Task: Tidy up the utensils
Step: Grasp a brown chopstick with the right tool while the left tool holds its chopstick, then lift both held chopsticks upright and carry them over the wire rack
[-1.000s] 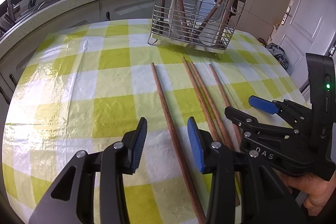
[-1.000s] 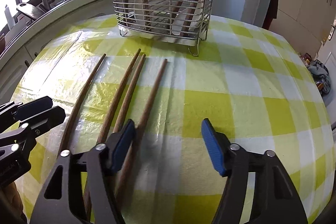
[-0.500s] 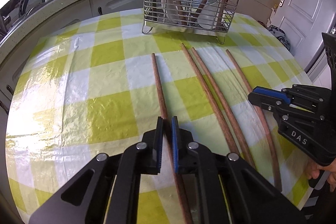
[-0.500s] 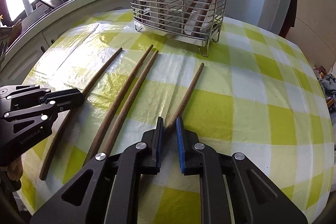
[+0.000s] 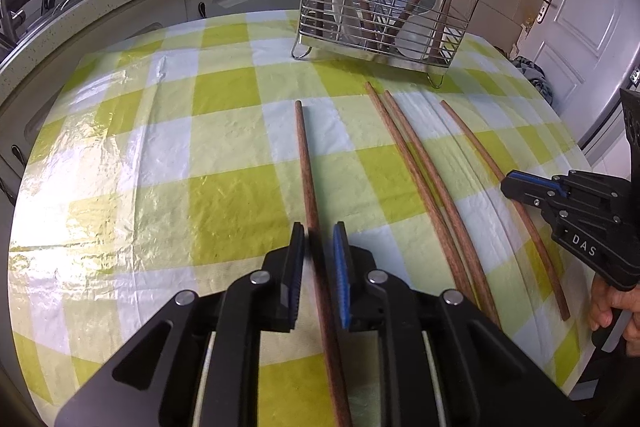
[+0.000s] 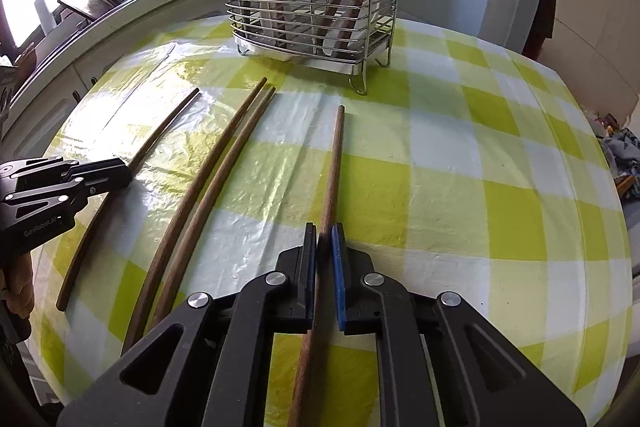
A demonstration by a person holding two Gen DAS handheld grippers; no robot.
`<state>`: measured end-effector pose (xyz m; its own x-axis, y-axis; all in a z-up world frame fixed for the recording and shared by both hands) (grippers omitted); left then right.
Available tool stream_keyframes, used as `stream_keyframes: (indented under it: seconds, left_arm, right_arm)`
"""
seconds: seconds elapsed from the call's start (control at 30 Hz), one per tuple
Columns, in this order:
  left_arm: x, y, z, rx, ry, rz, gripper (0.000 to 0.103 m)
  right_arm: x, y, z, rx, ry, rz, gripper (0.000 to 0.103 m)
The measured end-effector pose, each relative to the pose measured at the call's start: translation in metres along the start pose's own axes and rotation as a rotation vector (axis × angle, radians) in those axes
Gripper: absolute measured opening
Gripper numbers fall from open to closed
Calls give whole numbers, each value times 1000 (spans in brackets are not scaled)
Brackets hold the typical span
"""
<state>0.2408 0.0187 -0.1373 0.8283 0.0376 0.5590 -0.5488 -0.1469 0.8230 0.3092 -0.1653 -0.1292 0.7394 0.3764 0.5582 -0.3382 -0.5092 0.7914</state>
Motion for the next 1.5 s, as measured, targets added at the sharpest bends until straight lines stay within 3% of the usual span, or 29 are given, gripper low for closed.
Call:
stream_keyframes:
  seconds: [0.5,0.6,0.77,1.07,1.5]
  left_arm:
    - [13,-8,7,63,-52,-6,16]
    - [14,-10,7,87,-72,-7,8]
    - [12,-6,5,56,-46,-8,7]
    - [21,33,-9,57,-6,71,7]
    - [48,106,-10,37,32,219,7]
  right_arm:
    - [11,-6,5,-52,-11,-1,11]
    - [11,-7,4,-58,-2,-6,11]
    - [9,-4,5,-31,-26,7,8]
    - [18,28,-3,-5,-28,73,7]
    - [40,113,-27,-12,6,223,7]
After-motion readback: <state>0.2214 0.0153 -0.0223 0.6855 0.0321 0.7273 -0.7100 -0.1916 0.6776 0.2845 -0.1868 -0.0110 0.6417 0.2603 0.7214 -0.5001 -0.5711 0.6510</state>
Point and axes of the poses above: each gripper's, at about its wrist camera, not at the fingertips, and y roughly against the way its jaws point, z to its right, x to its top, the point moved 9 cm from there along -y, roughly the way its jaws point, and after that the axes turned 14 degrees about x, right-handed, at the moved point
